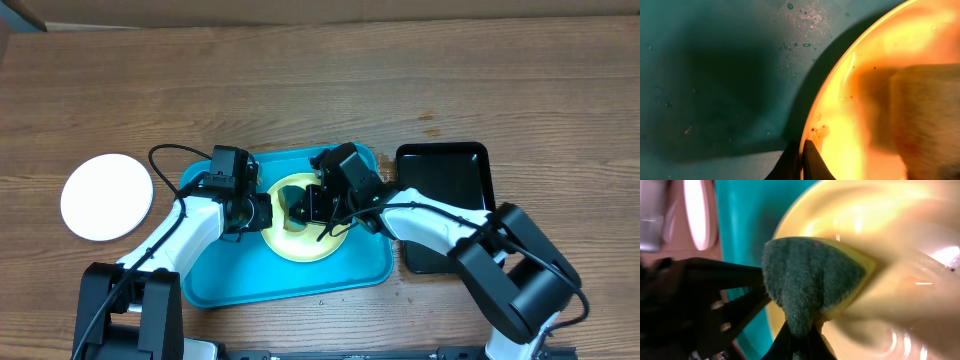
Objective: Clean dirty plates on tray and stack at the side
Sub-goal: 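Scrub the yellow plate center with the right gripper's sponge in circles, then carry the sponge with the right gripper to the black tray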
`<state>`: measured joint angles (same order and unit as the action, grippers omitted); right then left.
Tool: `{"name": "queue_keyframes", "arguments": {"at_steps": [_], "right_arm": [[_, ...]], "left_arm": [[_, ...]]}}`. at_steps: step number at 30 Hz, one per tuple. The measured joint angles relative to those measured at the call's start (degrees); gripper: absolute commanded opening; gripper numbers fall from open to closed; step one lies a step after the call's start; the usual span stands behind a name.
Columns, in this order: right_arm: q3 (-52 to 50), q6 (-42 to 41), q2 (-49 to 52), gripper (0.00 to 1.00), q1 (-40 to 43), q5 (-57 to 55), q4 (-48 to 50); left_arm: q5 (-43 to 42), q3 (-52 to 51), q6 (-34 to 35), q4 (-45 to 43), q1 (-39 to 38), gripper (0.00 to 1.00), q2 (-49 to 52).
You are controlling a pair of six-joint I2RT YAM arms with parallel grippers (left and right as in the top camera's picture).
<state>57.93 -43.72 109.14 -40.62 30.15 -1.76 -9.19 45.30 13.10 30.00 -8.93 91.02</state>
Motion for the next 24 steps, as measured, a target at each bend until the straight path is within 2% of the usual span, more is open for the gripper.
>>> {"name": "queue_keyframes", "arguments": {"at_steps": [9,18,24], "right_arm": [[-0.3,0.3,3.1,0.04,0.5,-1.1,2.7],[-0.3,0.4,2.9,0.04,6.8,-0.3,-3.1],[-0.3,4.2,-0.9,0.04,11.1,5.4,-6.0]], "left_arm": [[0.0,0.0,0.0,0.0,0.0,0.04,0.0],[0.0,-0.1,0.0,0.0,0.0,0.04,0.0],[0.0,-0.1,0.0,0.0,0.0,0.04,0.0]]}}
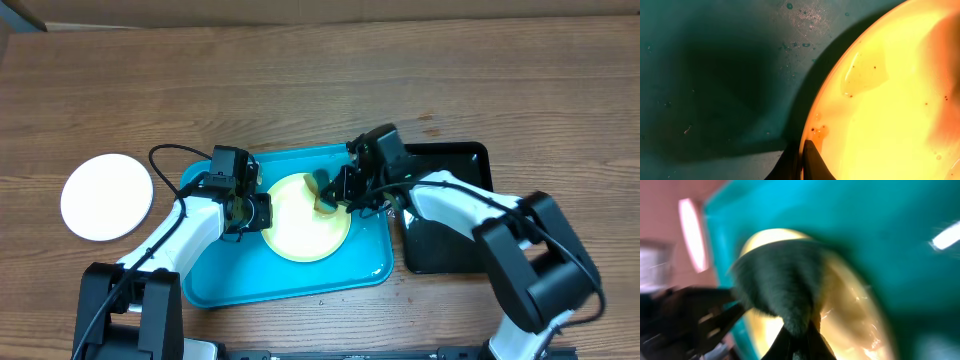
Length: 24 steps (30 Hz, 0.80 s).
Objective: Clean dirty plates on tray and stack at the side
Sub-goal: 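Carry the sponge with the right gripper to the black tray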
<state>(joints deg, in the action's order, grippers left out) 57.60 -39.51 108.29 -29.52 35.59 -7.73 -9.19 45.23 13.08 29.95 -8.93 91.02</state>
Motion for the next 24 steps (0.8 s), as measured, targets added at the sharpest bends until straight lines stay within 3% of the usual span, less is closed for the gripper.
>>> {"name": "queue_keyframes", "arguments": {"at_steps": [6,11,17,24], "right_arm": [[0.0,3.2,-9.8,0.04,1.9,5.6,-5.1],[0.3,7.5,-16.3,0.04,7.1,5.1,-17.0],[0.2,12.7,-17.3,0.04,17.2,-8.7,-32.5],[0.2,17.5,-17.3,0.04,24.7,-22.1,-36.3]], "left_arm": [[0.0,0.0,0.0,0.0,0.0,0.04,0.0],[0.0,0.1,0.0,0.9,0.0,0.04,0.0],[4.9,4.2,0.4,9.3,0.0,0.04,0.0],[13.5,13.9,0.5,17.0,-0.4,0.04,0.1]]}}
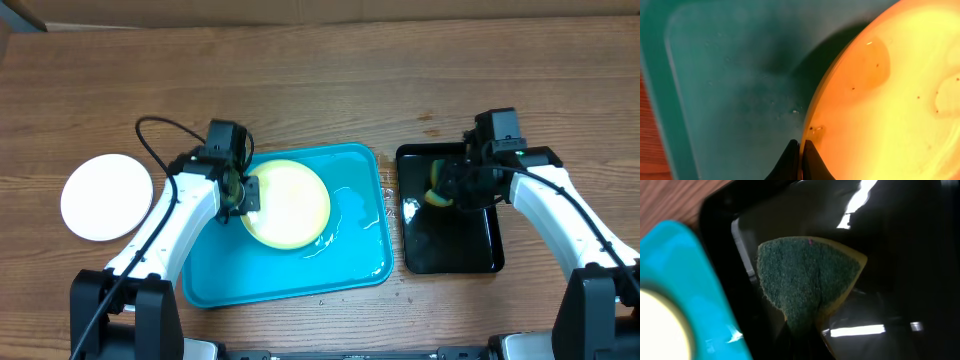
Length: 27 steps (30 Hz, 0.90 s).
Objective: Clean dirty plates on tray and stack at the side
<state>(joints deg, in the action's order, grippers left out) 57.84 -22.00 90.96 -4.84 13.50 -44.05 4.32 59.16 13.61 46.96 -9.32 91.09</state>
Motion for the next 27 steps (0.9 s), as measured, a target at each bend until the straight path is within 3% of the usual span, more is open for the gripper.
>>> {"name": "queue_keyframes", "arguments": {"at_steps": [10,20,27], "right_arm": [[-0.1,3.7,0.0,0.04,0.2,-10.8,-2.5],[-3.3,4.1,0.0,0.04,0.2,-13.8,-0.3],[-3.3,5.4,0.0,0.21,0.2,-14.1,0.0]], "left_arm": [[12.3,5.9,2.1,3.9,-7.8,0.04,0.0],[31.0,11.9,3.4,7.1,-21.4,0.04,0.0],[47.4,13.3,3.4,7.3,-32.5,0.04,0.0]]}}
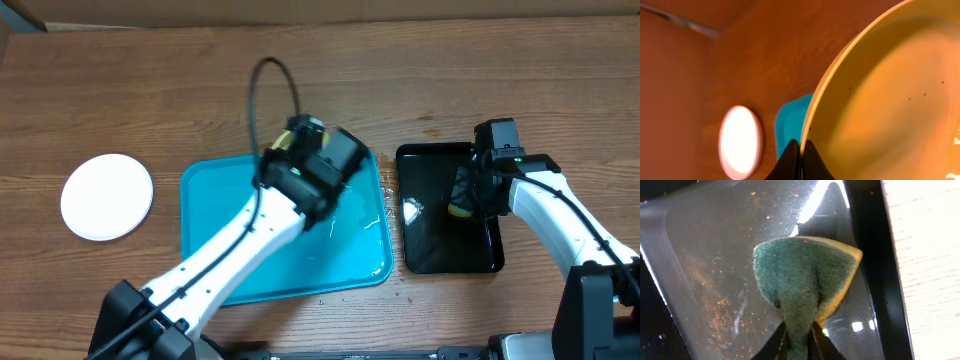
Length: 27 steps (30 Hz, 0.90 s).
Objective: Clean dirty plates on tray and stack at the side
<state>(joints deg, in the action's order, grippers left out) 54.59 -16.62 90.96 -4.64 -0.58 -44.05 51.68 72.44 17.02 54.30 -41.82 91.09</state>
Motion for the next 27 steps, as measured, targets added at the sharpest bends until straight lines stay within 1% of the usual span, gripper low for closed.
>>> {"name": "queue_keyframes", "arguments": {"at_steps": [3,6,7,8,10,16,22,27], "right_arm": [[0.0,0.2,0.0,0.28,0.0,-0.1,0.0],[-0.1,0.0,0.0,0.47,0.0,-0.3,0.2],[-0.2,0.1,0.0,0.52,0.0,-0.3,0.3],[-0.5,0.1,0.0,0.54,0.0,-0.3,0.6],[-1.2,0.5,0.0,0.63,0.0,-0.3,1.2],[-2.8,1.4,0.0,0.66,0.0,-0.3,3.2],[-4.8,1.6,0.0,0.66,0.0,-0.3,5.0],[-7.1,1.7,0.0,0.66,0.0,-0.3,9.0]], "left_arm": [[6.1,0.0,0.0,0.0,-4.1,0.04,0.0],[12.6,0.0,0.0,0.5,-8.3,0.04,0.0],[15.0,0.0,0.0,0.8,-9.7,0.04,0.0],[16.6,0.0,0.0,0.9,-10.8,0.04,0.0],[20.3,0.0,0.0,1.0,-12.9,0.04,0.0],[24.5,0.0,0.2,1.1,-15.0,0.04,0.0],[23.9,0.0,1.3,1.2,-15.1,0.04,0.0],[22.2,0.0,2.8,1.2,-15.1,0.04,0.0]]}}
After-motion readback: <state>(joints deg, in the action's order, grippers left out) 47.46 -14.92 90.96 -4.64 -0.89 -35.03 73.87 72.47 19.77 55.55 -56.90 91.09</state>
